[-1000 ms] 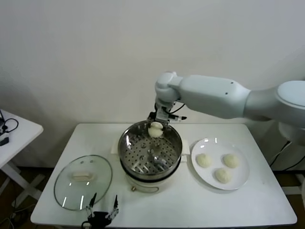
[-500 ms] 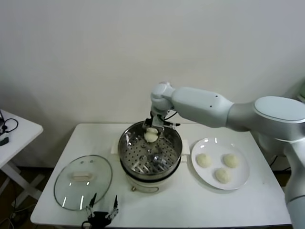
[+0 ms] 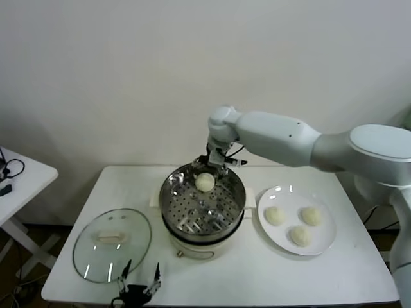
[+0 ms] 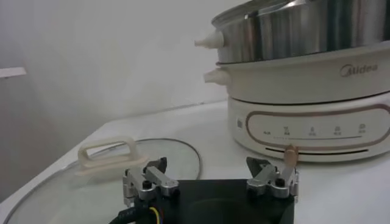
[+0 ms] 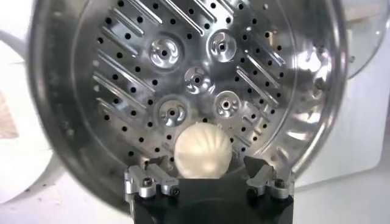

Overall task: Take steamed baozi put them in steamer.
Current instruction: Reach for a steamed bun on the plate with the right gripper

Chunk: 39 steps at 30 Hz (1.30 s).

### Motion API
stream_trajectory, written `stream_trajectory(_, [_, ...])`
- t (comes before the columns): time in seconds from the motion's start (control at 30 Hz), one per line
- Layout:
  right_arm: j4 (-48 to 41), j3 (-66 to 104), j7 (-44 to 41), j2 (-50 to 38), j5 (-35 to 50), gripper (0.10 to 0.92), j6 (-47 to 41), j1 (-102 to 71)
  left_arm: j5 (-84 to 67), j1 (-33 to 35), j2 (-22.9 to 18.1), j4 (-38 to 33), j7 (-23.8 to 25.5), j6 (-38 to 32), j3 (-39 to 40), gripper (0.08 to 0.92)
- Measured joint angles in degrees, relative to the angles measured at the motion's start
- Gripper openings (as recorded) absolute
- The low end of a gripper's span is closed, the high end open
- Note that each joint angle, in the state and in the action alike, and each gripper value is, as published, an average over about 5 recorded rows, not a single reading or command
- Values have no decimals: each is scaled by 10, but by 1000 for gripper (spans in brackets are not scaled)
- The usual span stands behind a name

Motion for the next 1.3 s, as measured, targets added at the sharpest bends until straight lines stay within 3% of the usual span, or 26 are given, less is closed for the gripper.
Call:
stream_trajectory(0.23, [16,-80,-29,-66,154,823,-94,78,1,4,1,-2,0,-1,1,823])
stream_trajectory(0.6, [75,-163,2,-179,277,823,-287,88,4,1,0,-2,1,-1,4,823])
stream_trajectory(0.9, [91,-155,40,-208,305,823,-393,23,3,3,0,1,1,-1,-3,823])
stream_trajectory(1.3, [78,-116,68,-216,282,823,-450,-75,6,2,0,11,1,-3,-5,823])
